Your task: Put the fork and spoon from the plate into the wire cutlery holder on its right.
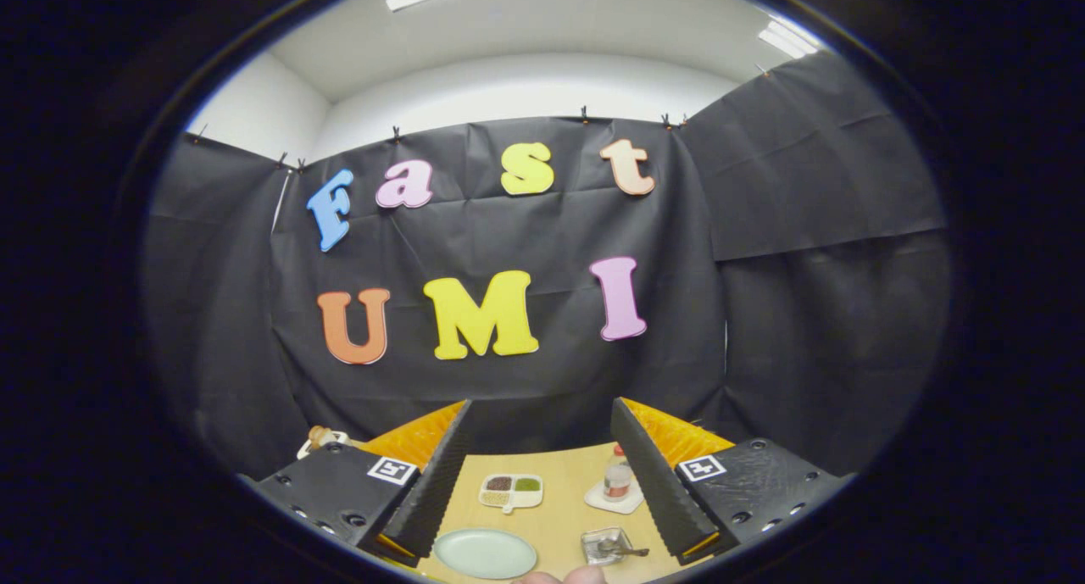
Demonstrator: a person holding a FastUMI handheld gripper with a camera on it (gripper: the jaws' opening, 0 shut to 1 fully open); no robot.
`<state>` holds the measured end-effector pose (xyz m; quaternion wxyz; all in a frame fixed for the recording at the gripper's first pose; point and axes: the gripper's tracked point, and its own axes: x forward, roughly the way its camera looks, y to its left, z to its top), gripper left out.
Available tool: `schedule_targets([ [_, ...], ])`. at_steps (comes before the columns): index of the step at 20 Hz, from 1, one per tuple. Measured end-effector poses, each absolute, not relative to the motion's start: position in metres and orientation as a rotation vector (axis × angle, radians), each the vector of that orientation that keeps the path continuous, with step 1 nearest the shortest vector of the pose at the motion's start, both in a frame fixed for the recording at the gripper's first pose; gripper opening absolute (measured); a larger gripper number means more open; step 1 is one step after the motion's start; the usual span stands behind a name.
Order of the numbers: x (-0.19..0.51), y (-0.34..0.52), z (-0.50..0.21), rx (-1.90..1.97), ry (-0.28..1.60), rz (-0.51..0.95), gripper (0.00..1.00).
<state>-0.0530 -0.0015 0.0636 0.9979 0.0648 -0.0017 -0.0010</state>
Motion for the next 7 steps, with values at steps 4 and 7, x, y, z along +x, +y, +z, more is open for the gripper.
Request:
schedule_targets([
  [4,-0.0540,0.0021,0.0626,0.120,-0.001,-0.016,0.96],
  [7,-0.0525,-0.0019,0.0621,0.120,0.000,-0.033,0.96],
])
